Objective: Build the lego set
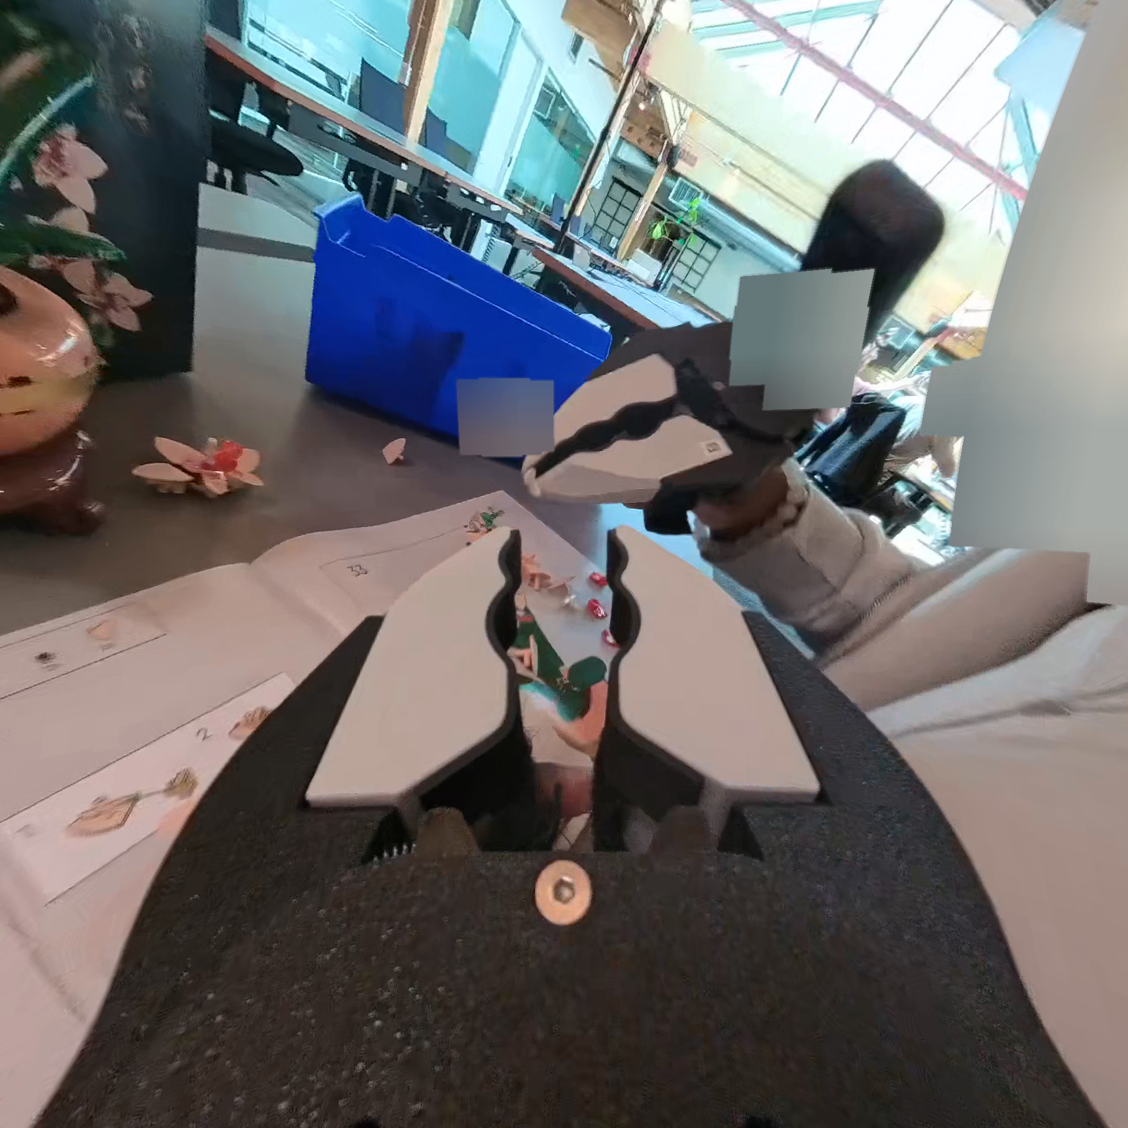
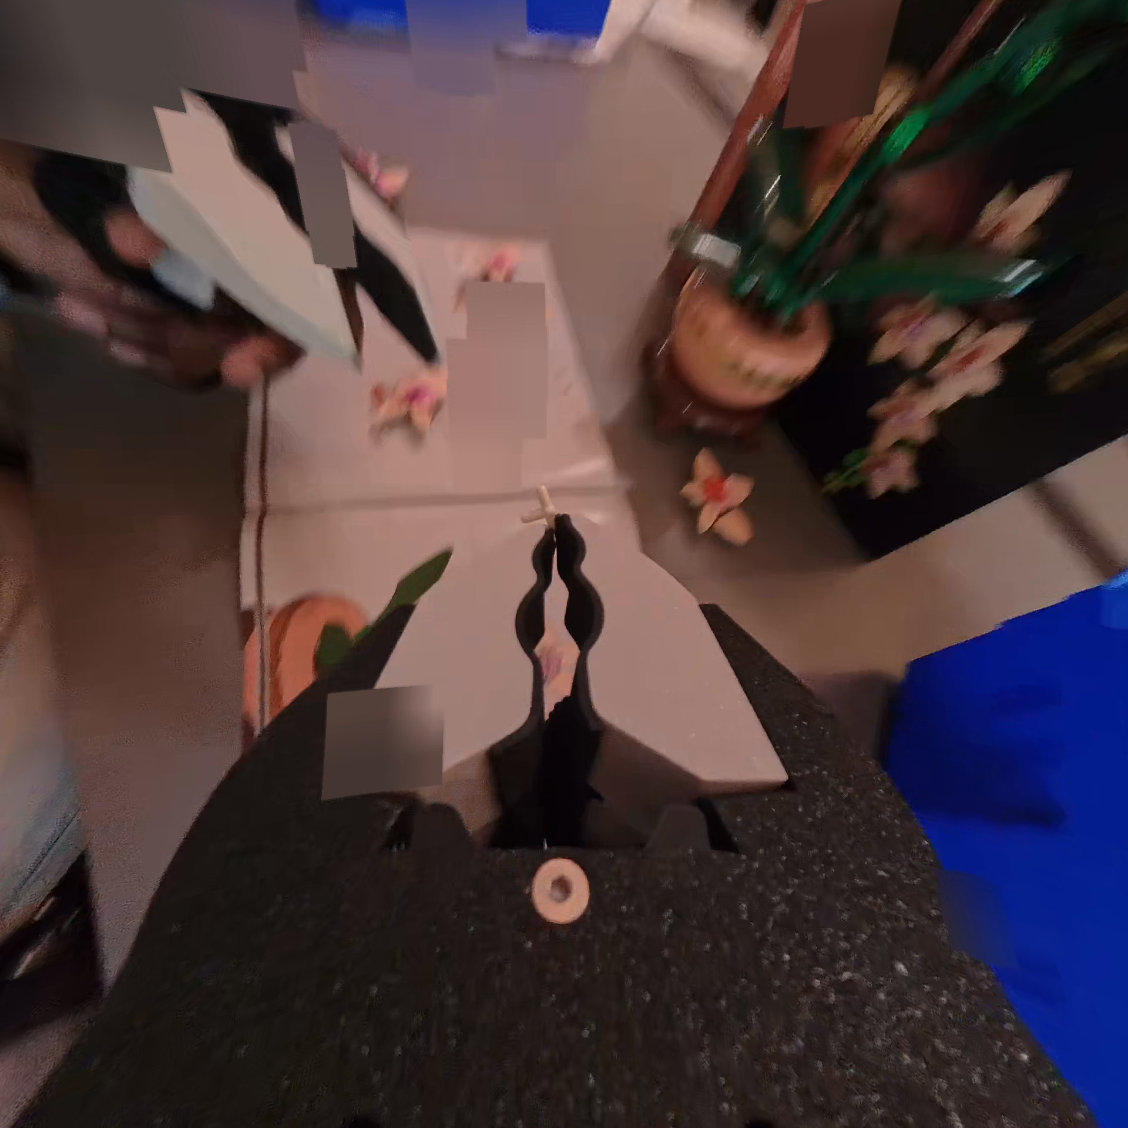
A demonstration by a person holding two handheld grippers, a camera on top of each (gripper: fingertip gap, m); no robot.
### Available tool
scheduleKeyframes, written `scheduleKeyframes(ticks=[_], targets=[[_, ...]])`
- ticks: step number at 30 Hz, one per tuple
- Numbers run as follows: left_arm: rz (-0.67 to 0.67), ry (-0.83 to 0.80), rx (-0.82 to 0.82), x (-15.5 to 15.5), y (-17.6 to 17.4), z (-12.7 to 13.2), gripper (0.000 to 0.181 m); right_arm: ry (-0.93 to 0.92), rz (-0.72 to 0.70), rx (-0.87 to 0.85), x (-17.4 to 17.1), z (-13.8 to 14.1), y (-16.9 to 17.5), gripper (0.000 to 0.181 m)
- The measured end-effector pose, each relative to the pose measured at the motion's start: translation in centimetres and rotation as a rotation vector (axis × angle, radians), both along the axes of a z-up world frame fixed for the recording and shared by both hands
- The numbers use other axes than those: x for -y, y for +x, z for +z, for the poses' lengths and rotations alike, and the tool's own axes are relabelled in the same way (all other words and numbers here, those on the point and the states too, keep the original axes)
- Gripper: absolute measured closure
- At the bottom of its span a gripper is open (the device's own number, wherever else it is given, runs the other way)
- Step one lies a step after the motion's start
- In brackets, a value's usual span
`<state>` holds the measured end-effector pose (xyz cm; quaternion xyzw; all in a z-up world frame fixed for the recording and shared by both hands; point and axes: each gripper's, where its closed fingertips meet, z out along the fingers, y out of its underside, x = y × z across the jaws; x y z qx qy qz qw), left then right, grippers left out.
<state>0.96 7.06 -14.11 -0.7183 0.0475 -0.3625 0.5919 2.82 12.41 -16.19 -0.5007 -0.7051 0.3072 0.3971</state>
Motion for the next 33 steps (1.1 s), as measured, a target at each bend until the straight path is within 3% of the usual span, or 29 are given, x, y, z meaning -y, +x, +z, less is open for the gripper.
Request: scheduleKeyframes(ticks=[3, 7, 15, 20, 25, 27, 29, 33], targets=[[0.004, 0.004, 0.007, -1.3, 0.3, 0.2, 0.159, 0.138, -0.052, -0.145, 1.1, 2.2, -1.5, 0.180], [-0.004, 0.019, 0.045, -1.2, 0.3, 0.9, 0.164, 0.238, -0.020, -0.179, 2.9, 2.9, -2.4, 0.180], [-0.044, 0.107, 0.068, 0.1, 0.2, 2.0, 0.179, 0.220, 0.081, -0.211, 4.9, 3.9, -2.9, 0.181], [-0.058, 0.100, 0.021, 0.0, 0.1, 0.8, 0.179, 0.192, 0.119, -0.193, 4.9, 2.7, -3.0, 0.181], [-0.167, 0.112, 0.009, 1.3, 0.6, 0.7, 0.179, 0.124, 0.287, -0.162, 6.2, 2.5, -2.4, 0.181], [-0.251, 0.102, 0.049, 2.2, 1.1, 1.0, 0.179, 0.155, 0.407, -0.162, 6.6, 2.9, -1.8, 0.181], [-0.332, 0.072, 0.069, 3.0, 1.6, 0.8, 0.180, 0.237, 0.552, -0.174, 7.0, 3.4, -1.3, 0.160], [-0.455, 0.024, 0.119, 4.2, 2.2, 0.9, 0.180, 0.312, 0.804, -0.080, 8.6, 3.3, -0.8, 0.158]])
